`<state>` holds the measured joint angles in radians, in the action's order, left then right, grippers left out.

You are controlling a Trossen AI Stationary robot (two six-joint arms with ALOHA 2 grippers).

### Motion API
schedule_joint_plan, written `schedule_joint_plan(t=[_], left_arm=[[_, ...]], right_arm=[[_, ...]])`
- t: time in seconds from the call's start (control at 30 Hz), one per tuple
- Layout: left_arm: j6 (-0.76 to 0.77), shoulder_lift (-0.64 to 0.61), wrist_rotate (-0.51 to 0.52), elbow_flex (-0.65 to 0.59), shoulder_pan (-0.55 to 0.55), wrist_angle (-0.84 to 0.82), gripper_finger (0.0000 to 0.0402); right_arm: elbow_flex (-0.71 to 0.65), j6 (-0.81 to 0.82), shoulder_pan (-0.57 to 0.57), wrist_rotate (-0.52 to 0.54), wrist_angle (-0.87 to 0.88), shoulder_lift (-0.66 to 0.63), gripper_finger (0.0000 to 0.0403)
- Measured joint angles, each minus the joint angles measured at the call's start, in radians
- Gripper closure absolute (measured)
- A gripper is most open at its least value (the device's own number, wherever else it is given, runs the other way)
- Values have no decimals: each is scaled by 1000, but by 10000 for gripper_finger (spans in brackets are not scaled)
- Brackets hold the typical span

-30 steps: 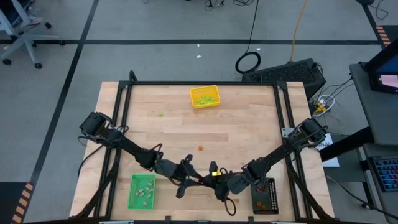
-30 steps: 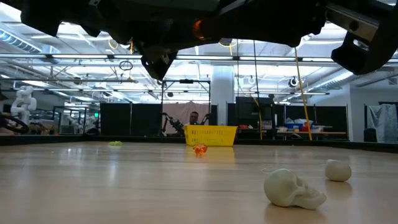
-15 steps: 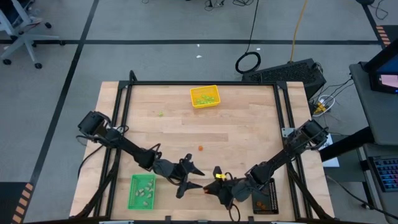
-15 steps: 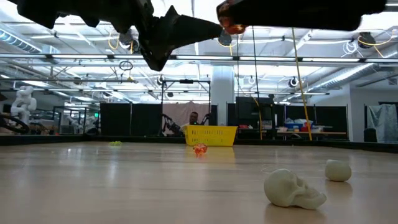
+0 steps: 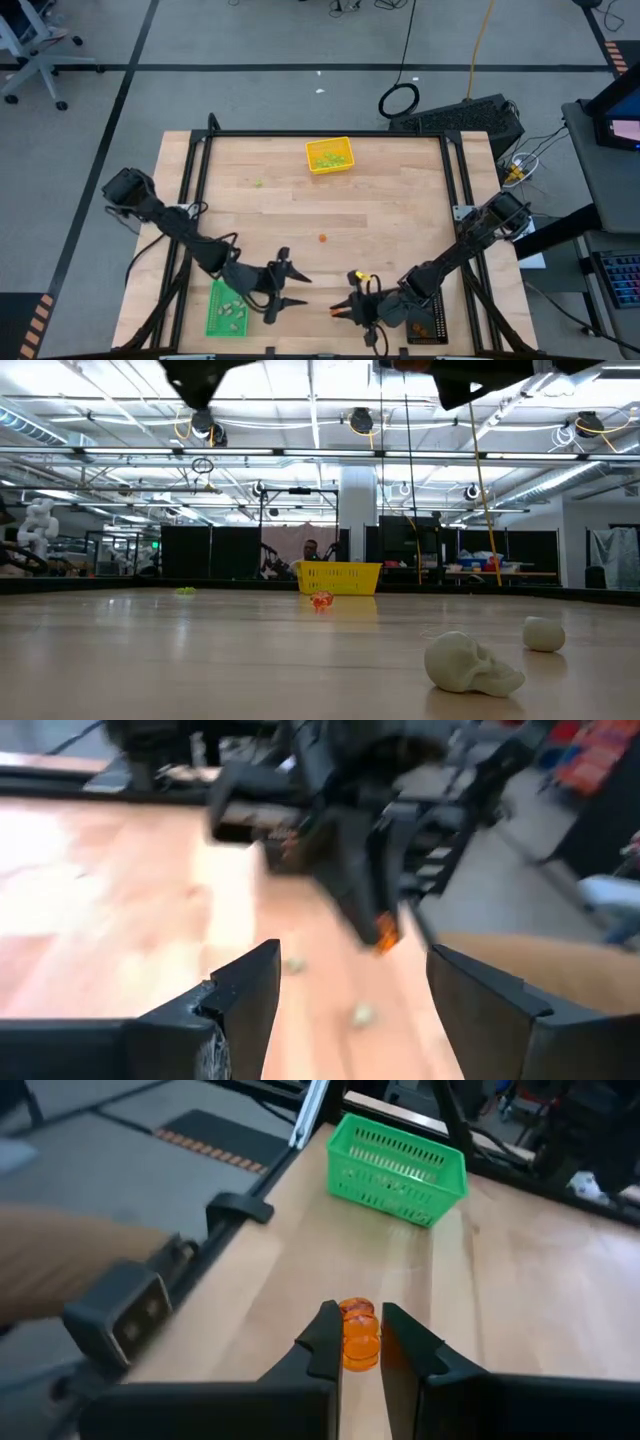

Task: Sort Halloween decoration
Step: Put the orange pumpkin toy into the black bin

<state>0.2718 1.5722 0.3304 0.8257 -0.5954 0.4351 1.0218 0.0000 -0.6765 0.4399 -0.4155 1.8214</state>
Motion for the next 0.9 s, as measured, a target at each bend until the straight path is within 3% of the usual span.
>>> schedule_joint_plan(t=[0.2, 0.7, 0.9], left_arm=[[3, -30, 138, 0, -66, -117, 152], [11, -30, 269, 0, -133, -108, 152], [12, -30, 301, 0, -133, -108, 152]], right_arm=[[0, 57, 0, 0, -5, -7, 385], [0, -457, -26, 12, 9, -7, 385], [0, -576, -46, 133, 30, -8, 385]])
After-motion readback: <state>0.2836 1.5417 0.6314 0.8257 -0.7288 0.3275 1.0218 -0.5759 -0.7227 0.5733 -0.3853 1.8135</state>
